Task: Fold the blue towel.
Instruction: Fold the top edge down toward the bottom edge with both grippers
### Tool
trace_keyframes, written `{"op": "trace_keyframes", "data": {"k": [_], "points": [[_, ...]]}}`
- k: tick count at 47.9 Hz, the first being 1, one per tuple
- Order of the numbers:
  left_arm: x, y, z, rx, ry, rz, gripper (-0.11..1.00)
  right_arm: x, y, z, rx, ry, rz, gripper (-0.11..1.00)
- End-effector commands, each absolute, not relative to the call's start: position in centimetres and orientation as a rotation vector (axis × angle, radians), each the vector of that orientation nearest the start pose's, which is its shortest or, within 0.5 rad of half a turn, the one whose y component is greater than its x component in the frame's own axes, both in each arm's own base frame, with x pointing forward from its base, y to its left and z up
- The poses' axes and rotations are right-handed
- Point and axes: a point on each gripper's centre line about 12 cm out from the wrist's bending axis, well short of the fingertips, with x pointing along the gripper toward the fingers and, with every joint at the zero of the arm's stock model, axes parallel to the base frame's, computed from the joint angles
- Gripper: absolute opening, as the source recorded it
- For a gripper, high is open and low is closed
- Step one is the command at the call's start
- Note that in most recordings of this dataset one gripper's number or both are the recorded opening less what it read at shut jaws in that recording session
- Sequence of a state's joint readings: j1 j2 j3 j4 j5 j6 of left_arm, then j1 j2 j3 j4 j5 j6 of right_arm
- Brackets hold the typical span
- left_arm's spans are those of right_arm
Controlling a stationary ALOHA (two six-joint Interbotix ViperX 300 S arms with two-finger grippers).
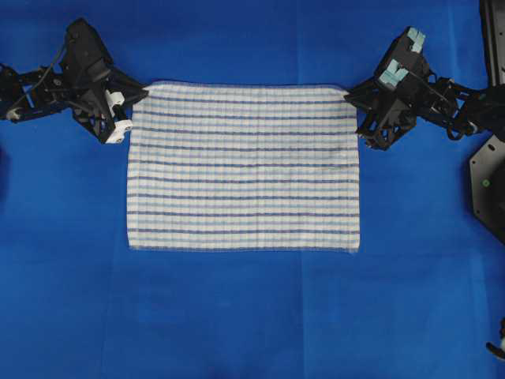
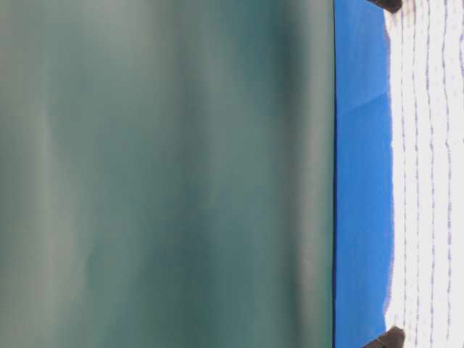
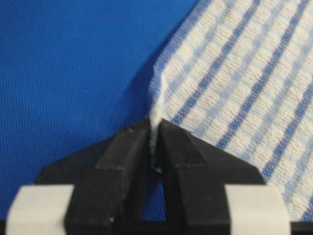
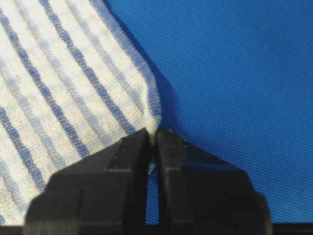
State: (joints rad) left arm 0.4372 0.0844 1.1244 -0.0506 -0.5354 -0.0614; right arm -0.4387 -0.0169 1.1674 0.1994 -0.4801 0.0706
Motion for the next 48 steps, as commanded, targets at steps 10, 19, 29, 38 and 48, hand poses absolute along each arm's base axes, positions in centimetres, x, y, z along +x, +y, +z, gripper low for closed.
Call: {"op": "trace_keyframes", "data": {"k": [10, 19, 29, 38, 48], "points": [[26.2, 12.4, 7.7, -0.231, 0.604, 0.476, 0.05, 24.5, -12.6, 9.3, 0.342, 0.563, -0.586, 0.04], [26.7, 12.1, 10.3, -0.212, 0.547, 0.458, 0.05, 24.5, -12.5, 11.5, 0.334, 0.514, -0.573, 0.04], [26.4, 11.9, 11.8, -0.192, 0.526, 0.448, 0.05, 24.3, -12.2, 12.5, 0.334, 0.51, -0.561, 0.04], [26.2, 11.1, 11.5, -0.206, 0.549, 0.428, 0.05, 24.2, -11.4, 12.2, 0.345, 0.545, -0.536, 0.04], [26.4, 7.8, 12.6, -0.193, 0.517, 0.326, 0.05, 23.8, -9.2, 12.3, 0.368, 0.562, -0.483, 0.04]]}}
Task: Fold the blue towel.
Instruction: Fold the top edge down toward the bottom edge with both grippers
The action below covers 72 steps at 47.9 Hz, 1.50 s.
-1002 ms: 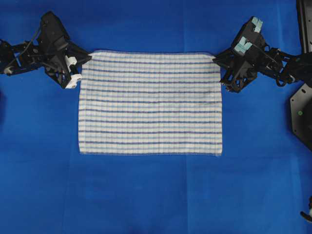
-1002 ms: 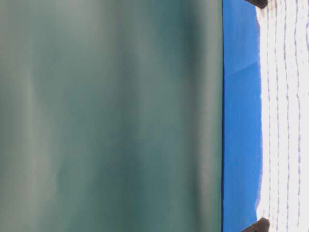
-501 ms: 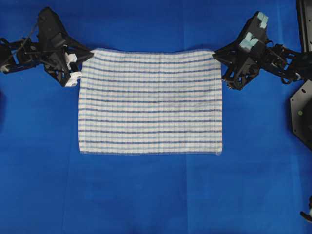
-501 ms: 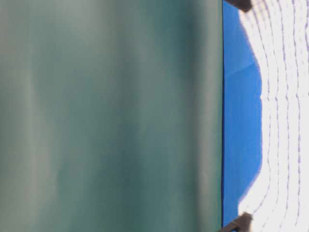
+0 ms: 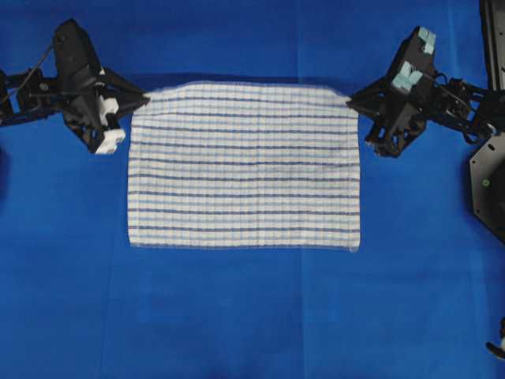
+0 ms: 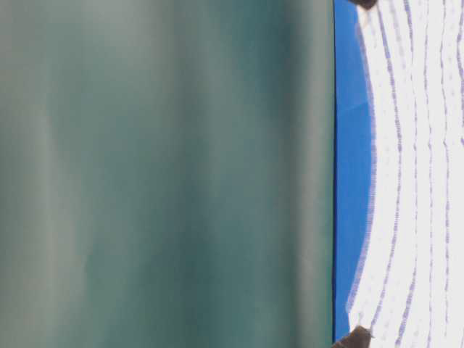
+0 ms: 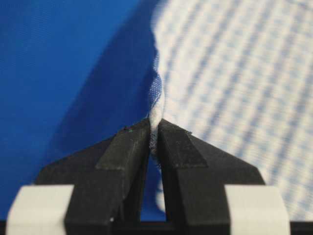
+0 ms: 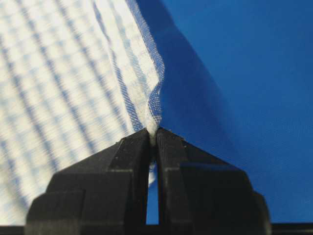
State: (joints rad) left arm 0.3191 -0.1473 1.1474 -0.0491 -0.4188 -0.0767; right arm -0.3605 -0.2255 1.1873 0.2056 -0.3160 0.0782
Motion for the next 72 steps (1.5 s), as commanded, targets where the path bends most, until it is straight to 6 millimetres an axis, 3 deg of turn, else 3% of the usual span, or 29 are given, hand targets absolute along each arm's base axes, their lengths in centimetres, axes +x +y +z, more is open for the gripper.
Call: {"op": "trace_keyframes", "data": {"k": [1, 13, 26, 39, 50, 64, 68, 72], "points": [[26.4, 7.5, 12.7, -0.195, 0.513, 0.316, 0.05, 23.7, -9.0, 12.3, 0.376, 0.561, -0.48, 0.04], [25.5, 3.4, 14.0, -0.209, 0.467, 0.186, 0.05, 22.8, -5.4, 13.6, 0.438, 0.529, -0.385, 0.04], [24.8, -0.4, 14.1, -0.234, 0.474, 0.054, 0.05, 22.6, -1.6, 14.4, 0.493, 0.547, -0.258, 0.04], [24.9, -3.5, 14.4, -0.214, 0.479, -0.065, 0.05, 22.7, 1.0, 14.1, 0.52, 0.588, -0.178, 0.04], [24.9, -4.4, 14.2, -0.23, 0.496, -0.091, 0.05, 23.2, 2.3, 13.9, 0.51, 0.616, -0.137, 0.04], [24.8, -4.4, 13.8, -0.229, 0.539, -0.085, 0.05, 24.2, 2.6, 13.2, 0.498, 0.657, -0.143, 0.05], [24.8, -4.4, 13.7, -0.231, 0.542, -0.083, 0.05, 24.3, 2.7, 13.0, 0.497, 0.669, -0.143, 0.11], [25.0, -4.4, 13.8, -0.233, 0.539, -0.083, 0.05, 24.4, 2.7, 13.0, 0.497, 0.674, -0.142, 0.24]]}}
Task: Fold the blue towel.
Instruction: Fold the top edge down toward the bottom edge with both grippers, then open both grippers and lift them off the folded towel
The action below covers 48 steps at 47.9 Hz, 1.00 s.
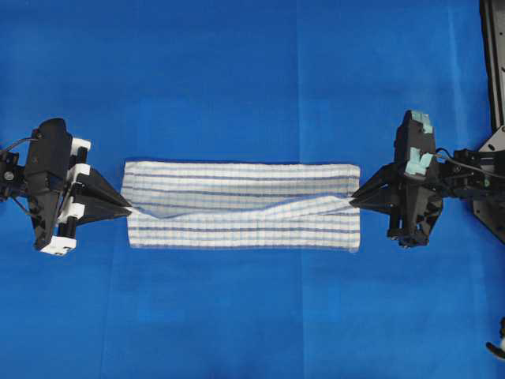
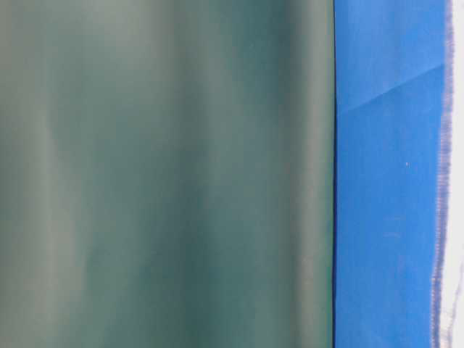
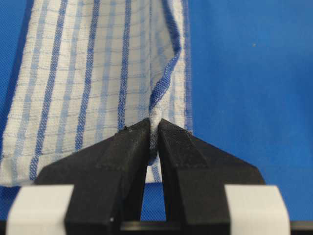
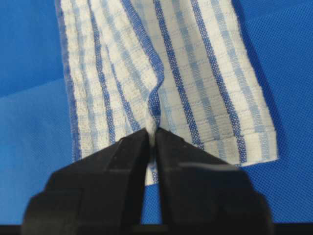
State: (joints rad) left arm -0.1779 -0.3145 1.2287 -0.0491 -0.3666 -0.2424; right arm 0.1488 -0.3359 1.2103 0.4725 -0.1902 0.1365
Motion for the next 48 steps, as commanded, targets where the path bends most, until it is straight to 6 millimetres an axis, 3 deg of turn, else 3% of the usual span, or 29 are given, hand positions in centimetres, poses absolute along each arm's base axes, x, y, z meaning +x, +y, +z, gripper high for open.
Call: {"op": "trace_keyframes", "data": {"k": [1, 7, 12, 19, 22, 32, 48], "points": [[25.1, -4.4, 13.8, -0.235, 0.538, -0.083, 0.05, 24.4, 2.7, 13.0, 0.498, 0.675, -0.143, 0.3], [25.7, -4.5, 14.1, -0.234, 0.525, -0.085, 0.07, 24.5, 2.7, 13.1, 0.498, 0.669, -0.143, 0.67], [26.0, -4.7, 14.5, -0.237, 0.512, -0.09, 0.31, 24.5, 2.7, 13.3, 0.487, 0.661, -0.135, 0.9], [25.9, -4.7, 15.0, -0.232, 0.5, -0.095, 0.75, 24.4, 2.7, 13.8, 0.479, 0.645, -0.122, 0.88], [25.8, -4.6, 15.2, -0.225, 0.493, -0.096, 0.86, 24.4, 2.7, 14.0, 0.469, 0.637, -0.115, 0.87], [26.0, -3.2, 16.1, -0.238, 0.458, -0.049, 0.75, 24.2, 1.6, 14.3, 0.442, 0.615, -0.139, 0.88], [27.0, 1.6, 15.6, -0.209, 0.503, 0.115, 0.75, 24.3, -1.7, 14.1, 0.382, 0.611, -0.237, 0.87]]}}
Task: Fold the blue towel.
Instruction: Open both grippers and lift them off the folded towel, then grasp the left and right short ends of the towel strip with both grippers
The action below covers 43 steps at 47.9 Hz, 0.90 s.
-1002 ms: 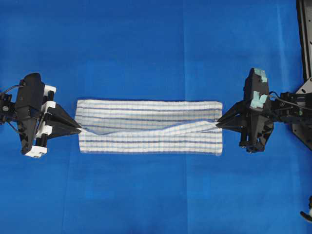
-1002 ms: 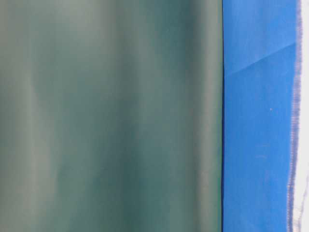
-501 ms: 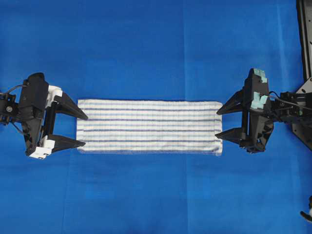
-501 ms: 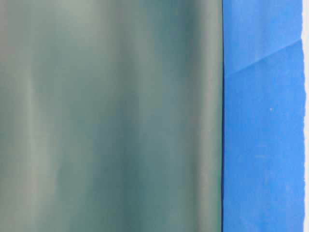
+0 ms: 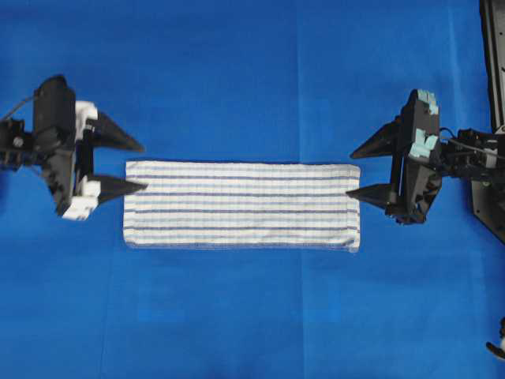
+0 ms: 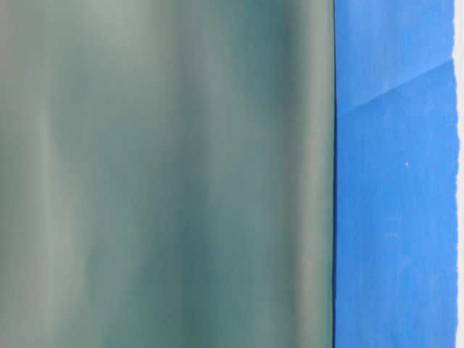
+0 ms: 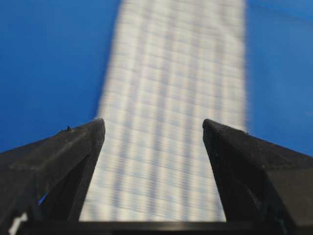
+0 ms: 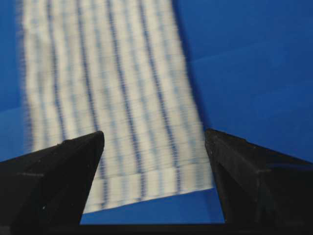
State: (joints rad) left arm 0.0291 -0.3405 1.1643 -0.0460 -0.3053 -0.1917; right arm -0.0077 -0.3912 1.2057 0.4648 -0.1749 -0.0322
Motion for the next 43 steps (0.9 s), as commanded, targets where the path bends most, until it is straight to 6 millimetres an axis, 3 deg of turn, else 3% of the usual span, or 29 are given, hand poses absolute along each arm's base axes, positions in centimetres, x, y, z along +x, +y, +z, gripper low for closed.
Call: {"op": "trace_keyframes", "data": {"k": [1, 21, 24, 27, 32, 37, 39, 43], "points": [[27.1, 1.7, 15.4, -0.2, 0.508, 0.117, 0.75, 24.3, -1.8, 14.0, 0.381, 0.614, -0.242, 0.87], [28.0, 2.5, 9.6, -0.153, 0.719, 0.141, 0.71, 24.9, -2.8, 9.8, 0.354, 0.711, -0.322, 0.85], [27.9, 2.5, 9.2, -0.155, 0.734, 0.143, 0.67, 24.9, -2.9, 9.4, 0.352, 0.719, -0.332, 0.82], [27.8, 2.5, 9.0, -0.157, 0.74, 0.145, 0.56, 25.0, -3.0, 9.0, 0.354, 0.731, -0.336, 0.78], [27.7, 2.4, 8.9, -0.16, 0.744, 0.142, 0.31, 25.1, -2.9, 8.9, 0.351, 0.736, -0.335, 0.65], [27.5, 2.3, 8.8, -0.164, 0.757, 0.143, 0.06, 25.1, -2.9, 8.8, 0.352, 0.739, -0.335, 0.38], [27.6, 2.3, 8.8, -0.165, 0.76, 0.143, 0.01, 25.1, -2.9, 8.8, 0.351, 0.739, -0.333, 0.27], [27.6, 2.3, 8.8, -0.164, 0.769, 0.142, 0.01, 25.1, -2.9, 8.9, 0.349, 0.739, -0.331, 0.1]]}}
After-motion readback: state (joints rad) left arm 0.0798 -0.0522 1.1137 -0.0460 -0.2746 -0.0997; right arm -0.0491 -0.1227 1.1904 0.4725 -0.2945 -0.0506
